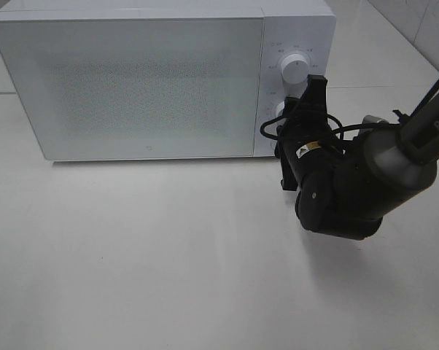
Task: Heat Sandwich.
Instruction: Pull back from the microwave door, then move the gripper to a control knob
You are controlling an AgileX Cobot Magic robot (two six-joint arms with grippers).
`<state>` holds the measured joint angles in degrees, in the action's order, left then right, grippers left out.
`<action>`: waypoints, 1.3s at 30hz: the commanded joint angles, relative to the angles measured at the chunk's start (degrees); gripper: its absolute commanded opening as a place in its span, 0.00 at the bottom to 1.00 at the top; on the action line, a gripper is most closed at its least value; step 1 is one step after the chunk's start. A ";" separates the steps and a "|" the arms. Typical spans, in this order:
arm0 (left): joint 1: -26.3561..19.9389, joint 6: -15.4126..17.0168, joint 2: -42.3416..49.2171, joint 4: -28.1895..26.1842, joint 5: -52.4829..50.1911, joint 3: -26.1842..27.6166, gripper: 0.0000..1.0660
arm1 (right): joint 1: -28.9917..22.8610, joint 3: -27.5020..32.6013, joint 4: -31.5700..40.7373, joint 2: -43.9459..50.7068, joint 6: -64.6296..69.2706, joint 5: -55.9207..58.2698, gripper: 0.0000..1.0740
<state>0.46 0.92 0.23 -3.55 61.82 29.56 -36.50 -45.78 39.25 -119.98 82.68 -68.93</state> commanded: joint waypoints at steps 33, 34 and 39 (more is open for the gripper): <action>-0.17 -0.17 1.20 -0.23 -0.52 0.00 0.94 | -0.29 2.86 -3.84 3.55 -8.42 -6.76 0.71; -0.17 -0.17 1.20 -0.23 -0.52 0.00 0.94 | -0.29 3.55 -4.47 4.07 -8.59 -6.25 0.71; -0.17 -0.17 1.20 -0.23 -0.52 0.00 0.94 | -0.29 6.99 -7.56 6.07 -8.77 -3.44 0.71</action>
<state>0.46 0.92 0.23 -3.55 61.82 29.56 -37.07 -39.88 33.63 -115.28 75.17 -69.10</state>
